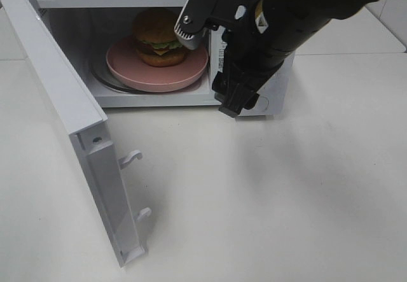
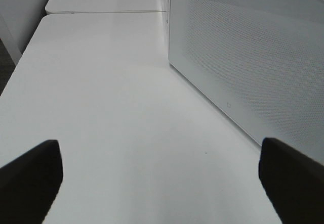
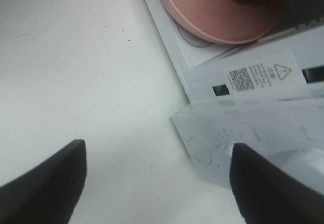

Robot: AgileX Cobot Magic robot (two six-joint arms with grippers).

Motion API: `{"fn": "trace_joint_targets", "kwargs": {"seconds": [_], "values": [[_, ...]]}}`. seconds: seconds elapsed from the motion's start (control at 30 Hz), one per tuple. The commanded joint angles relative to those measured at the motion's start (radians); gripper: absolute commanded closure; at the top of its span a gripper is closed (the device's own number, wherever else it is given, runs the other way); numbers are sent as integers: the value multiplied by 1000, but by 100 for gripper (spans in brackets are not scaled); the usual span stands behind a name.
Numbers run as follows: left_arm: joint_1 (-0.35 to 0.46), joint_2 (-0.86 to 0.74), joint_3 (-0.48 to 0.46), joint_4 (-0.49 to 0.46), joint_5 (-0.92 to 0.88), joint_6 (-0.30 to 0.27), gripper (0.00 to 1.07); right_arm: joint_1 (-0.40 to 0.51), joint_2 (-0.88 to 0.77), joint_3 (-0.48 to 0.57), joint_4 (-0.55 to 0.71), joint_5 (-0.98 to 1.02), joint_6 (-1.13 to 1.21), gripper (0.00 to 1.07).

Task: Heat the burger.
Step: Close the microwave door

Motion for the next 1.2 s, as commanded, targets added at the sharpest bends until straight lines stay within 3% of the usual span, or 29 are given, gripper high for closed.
{"fn": "trace_joint_targets", "kwargs": {"seconds": [0.03, 0.23, 0.57, 0.9, 1.2], "values": [[3, -18, 4, -9, -9, -6, 9, -30, -102, 60, 30, 6, 119, 31], [3, -18, 4, -9, -9, -6, 9, -75, -192, 108, 86, 21, 205, 31], [3, -18, 4, -9, -9, -6, 9, -247, -402, 173, 253, 295, 225, 30], [3, -18, 4, -9, -9, -6, 9, -261, -540, 176, 253, 519, 248, 31], [3, -18, 4, -9, -9, -6, 9, -261, -695, 295, 253, 550, 276, 31]]}}
